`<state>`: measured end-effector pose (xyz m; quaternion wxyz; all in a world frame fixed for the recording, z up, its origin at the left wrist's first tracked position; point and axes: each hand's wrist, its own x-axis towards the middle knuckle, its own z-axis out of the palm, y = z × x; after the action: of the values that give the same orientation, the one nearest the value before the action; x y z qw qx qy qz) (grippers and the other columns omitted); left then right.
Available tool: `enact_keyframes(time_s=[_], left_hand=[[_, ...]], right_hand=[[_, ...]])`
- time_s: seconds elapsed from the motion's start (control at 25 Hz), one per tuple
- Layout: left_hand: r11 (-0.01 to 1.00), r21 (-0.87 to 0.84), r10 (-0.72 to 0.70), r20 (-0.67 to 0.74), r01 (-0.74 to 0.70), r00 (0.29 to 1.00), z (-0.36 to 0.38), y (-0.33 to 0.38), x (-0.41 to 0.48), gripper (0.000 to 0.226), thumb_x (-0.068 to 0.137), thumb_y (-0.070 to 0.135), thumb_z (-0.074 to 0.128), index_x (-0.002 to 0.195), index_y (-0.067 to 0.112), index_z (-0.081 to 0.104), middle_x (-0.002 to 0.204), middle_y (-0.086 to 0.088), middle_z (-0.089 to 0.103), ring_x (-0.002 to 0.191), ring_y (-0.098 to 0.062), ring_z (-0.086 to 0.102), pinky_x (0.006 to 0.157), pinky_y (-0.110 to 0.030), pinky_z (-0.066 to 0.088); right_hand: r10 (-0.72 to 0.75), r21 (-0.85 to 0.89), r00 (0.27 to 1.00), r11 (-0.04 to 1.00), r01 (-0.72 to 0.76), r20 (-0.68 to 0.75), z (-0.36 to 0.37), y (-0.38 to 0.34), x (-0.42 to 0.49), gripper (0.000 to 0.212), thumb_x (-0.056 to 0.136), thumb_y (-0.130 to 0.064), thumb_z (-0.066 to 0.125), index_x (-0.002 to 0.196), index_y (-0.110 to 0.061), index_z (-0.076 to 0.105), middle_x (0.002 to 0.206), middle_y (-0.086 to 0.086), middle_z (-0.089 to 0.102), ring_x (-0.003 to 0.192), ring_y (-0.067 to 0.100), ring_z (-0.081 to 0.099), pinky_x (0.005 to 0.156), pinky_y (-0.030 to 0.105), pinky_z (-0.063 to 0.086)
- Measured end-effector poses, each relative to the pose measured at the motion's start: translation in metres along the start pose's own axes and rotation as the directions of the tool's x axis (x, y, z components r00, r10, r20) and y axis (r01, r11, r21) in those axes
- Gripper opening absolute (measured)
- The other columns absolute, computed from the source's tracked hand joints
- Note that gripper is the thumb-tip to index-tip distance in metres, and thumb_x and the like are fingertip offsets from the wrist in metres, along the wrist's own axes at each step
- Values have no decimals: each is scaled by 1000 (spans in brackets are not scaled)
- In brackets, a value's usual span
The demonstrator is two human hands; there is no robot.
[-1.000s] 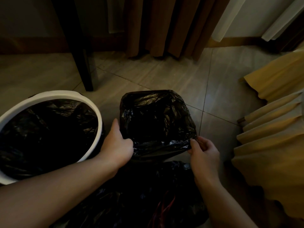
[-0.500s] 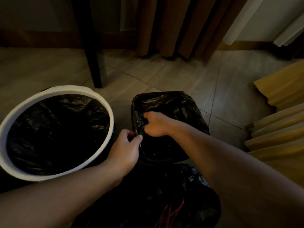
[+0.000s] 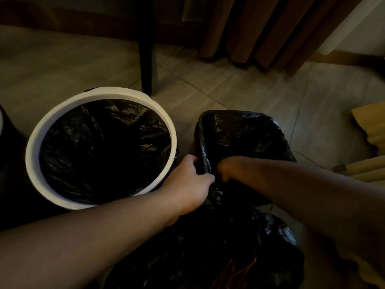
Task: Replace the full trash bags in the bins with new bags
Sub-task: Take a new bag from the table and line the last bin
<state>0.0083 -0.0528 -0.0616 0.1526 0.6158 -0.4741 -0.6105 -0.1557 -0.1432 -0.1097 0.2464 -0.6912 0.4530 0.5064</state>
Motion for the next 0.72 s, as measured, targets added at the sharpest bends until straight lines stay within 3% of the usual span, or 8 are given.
enact_keyframes(time_s=[0.12, 0.16, 0.2, 0.28, 0.36, 0.48, 0.6, 0.72], left_hand=[[997, 54, 57, -24, -55, 998, 3, -6, 1, 88, 86, 45, 73, 159, 38, 27, 157, 7, 45, 137, -15, 51, 111, -33, 43], [993, 74, 94, -19, -92, 995, 6, -7, 1, 91, 86, 42, 74, 161, 38, 23, 162, 6, 40, 142, -16, 46, 116, -35, 39], [990, 98, 101, -2, -100, 995, 7, -7, -3, 94, 87, 38, 75, 162, 38, 20, 164, 6, 38, 145, -16, 43, 119, -36, 37], [988, 106, 111, 14, -112, 994, 7, -7, -5, 97, 87, 31, 76, 162, 43, 16, 164, 7, 39, 143, -16, 46, 120, -38, 39], [989, 92, 112, 39, -115, 993, 5, -10, -8, 100, 84, 28, 77, 161, 47, 17, 161, 8, 44, 138, -16, 53, 116, -40, 45], [995, 46, 82, 101, -87, 991, 0, -12, -8, 106, 78, 29, 81, 162, 47, 18, 161, 9, 44, 135, -15, 55, 114, -40, 47], [992, 58, 108, 50, -111, 993, 2, -16, -5, 106, 77, 37, 80, 163, 44, 17, 162, 9, 44, 135, -14, 53, 108, -29, 44], [977, 110, 186, -29, -181, 982, 4, -12, -4, 107, 80, 38, 80, 163, 44, 12, 165, 8, 38, 141, -14, 46, 108, -27, 39]], right_hand=[[-38, 183, 995, 982, 54, -90, -21, 30, -27, 26, 105, -16, 54, 124, -8, 69, 127, 16, 68, 99, 20, 69, 71, 22, 52], [2, 393, 981, 916, 76, -194, -23, 42, -28, 22, 102, -18, 58, 118, -14, 71, 126, 13, 70, 96, 15, 70, 74, 20, 56], [45, 482, 964, 871, 91, -263, -23, 50, -27, 24, 101, -20, 59, 122, -16, 70, 131, 12, 69, 104, 18, 70, 85, 27, 59], [115, 396, 942, 918, 21, -315, -20, 54, -9, 41, 103, -22, 57, 143, -13, 59, 145, 13, 60, 126, 29, 62, 106, 38, 50], [129, 248, 961, 967, -67, -243, -6, 41, 8, 46, 106, -20, 57, 150, -8, 52, 152, 16, 53, 135, 32, 53, 110, 36, 40], [157, 160, 981, 977, -138, -112, 6, 30, 21, 40, 107, -14, 55, 145, -1, 55, 148, 19, 55, 134, 32, 54, 103, 38, 43], [155, 189, 987, 969, -159, 36, 11, 13, 15, 42, 111, -15, 48, 149, 2, 50, 154, 21, 51, 132, 31, 54, 106, 33, 40], [72, 249, 997, 967, -61, -34, 3, 25, -19, 35, 110, -14, 47, 140, 0, 60, 143, 20, 59, 124, 35, 59, 82, 26, 44]])
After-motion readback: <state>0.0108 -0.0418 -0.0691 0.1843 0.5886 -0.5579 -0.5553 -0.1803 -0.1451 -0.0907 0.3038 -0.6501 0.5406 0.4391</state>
